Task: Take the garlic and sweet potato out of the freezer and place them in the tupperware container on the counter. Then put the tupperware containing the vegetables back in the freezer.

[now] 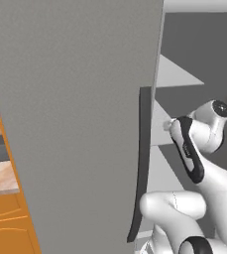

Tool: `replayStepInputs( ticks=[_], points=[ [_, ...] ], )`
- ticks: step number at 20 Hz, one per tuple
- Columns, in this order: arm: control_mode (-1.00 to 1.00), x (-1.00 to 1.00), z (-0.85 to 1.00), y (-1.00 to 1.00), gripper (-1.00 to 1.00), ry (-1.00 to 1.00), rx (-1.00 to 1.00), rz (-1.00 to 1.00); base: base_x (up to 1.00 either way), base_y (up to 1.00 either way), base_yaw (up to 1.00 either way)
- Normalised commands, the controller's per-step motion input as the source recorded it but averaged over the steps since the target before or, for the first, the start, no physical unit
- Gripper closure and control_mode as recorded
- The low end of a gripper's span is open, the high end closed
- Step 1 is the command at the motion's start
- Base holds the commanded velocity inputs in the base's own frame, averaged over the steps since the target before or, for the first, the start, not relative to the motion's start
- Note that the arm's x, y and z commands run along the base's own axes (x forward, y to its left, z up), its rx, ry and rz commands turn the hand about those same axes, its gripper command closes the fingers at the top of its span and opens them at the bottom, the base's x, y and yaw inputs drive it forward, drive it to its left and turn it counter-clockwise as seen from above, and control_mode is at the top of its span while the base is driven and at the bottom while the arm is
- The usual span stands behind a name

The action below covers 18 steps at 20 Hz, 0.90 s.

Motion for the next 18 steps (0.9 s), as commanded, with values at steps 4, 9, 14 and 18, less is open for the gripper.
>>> replayStepInputs(
  ticks=[4, 9, 14, 18],
  points=[
    [-1.0, -1.0, 0.62, 0.0, 1.0, 0.01, 0.0, 0.0, 0.0, 0.0, 0.0],
    [-1.0, -0.94, 0.62, 0.0, 1.0, 0.02, 0.0, 0.0, 0.0, 0.0, 0.0],
    [-1.0, -0.75, 0.66, 0.0, 1.0, 0.04, 0.0, 0.0, 0.0, 0.0, 0.0],
    [-1.0, -0.46, 0.67, 0.16, 1.0, 0.11, 0.0, 0.0, 0.0, 0.0, 0.0]
  ],
)
